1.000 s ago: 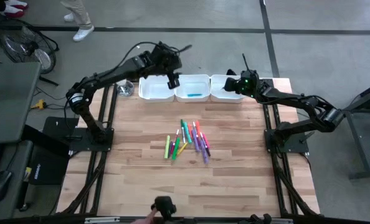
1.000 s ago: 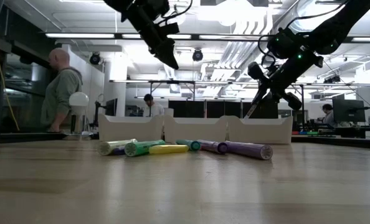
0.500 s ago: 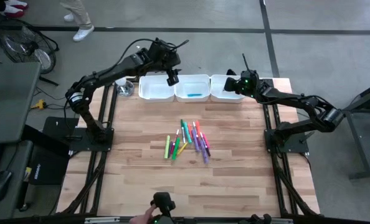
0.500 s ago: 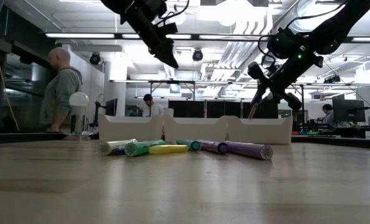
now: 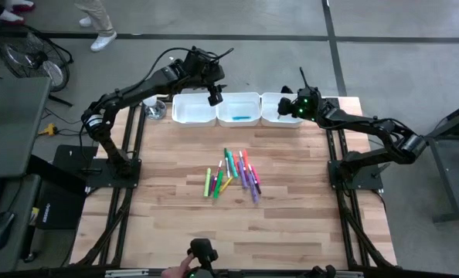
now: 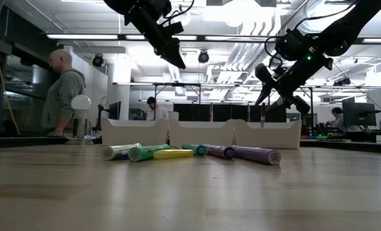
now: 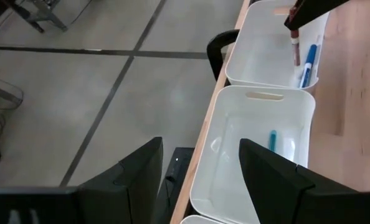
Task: Pick & Place Markers
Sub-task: Put the brown marker pen into the right white bin, then put the pink pen into the middle white bin
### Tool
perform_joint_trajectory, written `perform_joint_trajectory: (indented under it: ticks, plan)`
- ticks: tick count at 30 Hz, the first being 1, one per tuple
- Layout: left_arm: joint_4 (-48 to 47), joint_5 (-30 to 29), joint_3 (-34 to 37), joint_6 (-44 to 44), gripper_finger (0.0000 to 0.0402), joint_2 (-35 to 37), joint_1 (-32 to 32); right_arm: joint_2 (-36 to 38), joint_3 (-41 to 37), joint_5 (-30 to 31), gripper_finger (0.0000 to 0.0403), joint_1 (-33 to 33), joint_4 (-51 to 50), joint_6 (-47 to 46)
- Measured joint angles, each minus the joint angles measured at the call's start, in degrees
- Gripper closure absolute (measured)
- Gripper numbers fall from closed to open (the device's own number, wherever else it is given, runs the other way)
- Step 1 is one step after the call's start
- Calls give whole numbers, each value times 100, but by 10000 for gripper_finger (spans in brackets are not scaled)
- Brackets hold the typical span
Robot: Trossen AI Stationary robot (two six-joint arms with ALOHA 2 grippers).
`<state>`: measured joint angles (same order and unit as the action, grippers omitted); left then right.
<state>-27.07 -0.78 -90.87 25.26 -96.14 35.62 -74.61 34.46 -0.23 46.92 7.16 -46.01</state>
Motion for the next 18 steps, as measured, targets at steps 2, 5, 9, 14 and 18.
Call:
perform_joint_trajectory:
  ticks: [2, 5, 9, 14, 18]
  plan:
    - [-4, 0, 0, 0, 195, 0, 0, 0, 0, 13, 228, 0, 12, 34]
    - [-4, 0, 0, 0, 195, 0, 0, 0, 0, 28, 221, 0, 115, 148]
    - [-12, 0, 0, -2, 195, 0, 0, 0, 0, 83, 219, 0, 236, 266]
    - [-52, -1, 0, 0, 195, 0, 0, 0, 0, 66, 219, 0, 402, 636]
    - [-52, 0, 0, 0, 195, 0, 0, 0, 89, -190, 219, 0, 566, 1062]
